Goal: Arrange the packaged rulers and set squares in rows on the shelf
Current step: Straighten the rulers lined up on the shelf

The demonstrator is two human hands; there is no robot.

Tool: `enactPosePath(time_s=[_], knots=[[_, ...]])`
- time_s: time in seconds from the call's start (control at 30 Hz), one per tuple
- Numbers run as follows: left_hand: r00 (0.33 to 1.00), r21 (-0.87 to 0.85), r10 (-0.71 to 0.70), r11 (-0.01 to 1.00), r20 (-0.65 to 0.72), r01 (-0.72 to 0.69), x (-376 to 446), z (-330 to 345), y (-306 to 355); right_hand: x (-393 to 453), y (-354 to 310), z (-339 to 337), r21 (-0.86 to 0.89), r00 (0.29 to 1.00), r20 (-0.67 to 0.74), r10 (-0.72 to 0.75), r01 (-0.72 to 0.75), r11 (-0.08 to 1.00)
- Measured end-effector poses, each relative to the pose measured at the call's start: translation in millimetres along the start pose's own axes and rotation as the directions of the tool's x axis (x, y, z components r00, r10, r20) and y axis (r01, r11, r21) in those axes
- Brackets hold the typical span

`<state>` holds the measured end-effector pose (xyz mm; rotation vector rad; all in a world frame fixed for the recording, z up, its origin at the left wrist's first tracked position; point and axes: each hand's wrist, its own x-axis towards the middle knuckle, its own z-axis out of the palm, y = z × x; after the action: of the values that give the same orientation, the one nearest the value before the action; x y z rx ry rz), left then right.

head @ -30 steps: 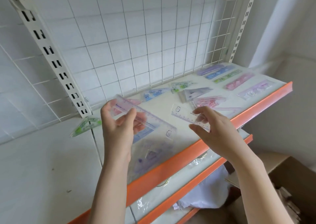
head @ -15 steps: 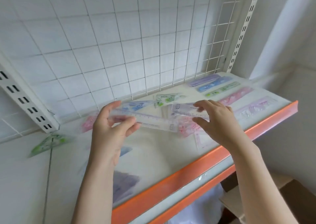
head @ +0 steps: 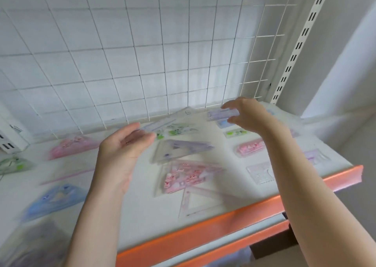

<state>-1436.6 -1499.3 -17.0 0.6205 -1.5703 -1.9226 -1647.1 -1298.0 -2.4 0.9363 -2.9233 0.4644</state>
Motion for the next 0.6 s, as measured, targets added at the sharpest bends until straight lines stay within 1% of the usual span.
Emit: enactPosePath(time_s=[0.2,0.33,0.4,0.47,0.6], knots=[[0.998,0.059,0.059,0.997,-0.012,-0.058,7,23,-7,47,30,-4,-0.026,0.994,0.105,0.011,-0.008,1.000],[0.990,0.157,0.106,0.983,-0.090,-0.091,11,32,-14,57,40,-5,0.037,0.996,0.089,-0.017,0.014,0.999],[0.984,0.170,0.129,0.980,-0.122,-0.108,13,38,-15,58,41,-8,0.105,0.997,0.047,-0.057,0.052,0.993],[0.978,0.183,0.157,0.974,-0.138,-0.131,14,45,-16,56,40,-13,0.223,0.997,0.012,-0.074,0.070,0.972],[0.962,0.209,0.221,0.960,-0.160,-0.186,15,57,-19,48,36,-20,0.410,0.994,0.036,-0.099,0.076,0.909]])
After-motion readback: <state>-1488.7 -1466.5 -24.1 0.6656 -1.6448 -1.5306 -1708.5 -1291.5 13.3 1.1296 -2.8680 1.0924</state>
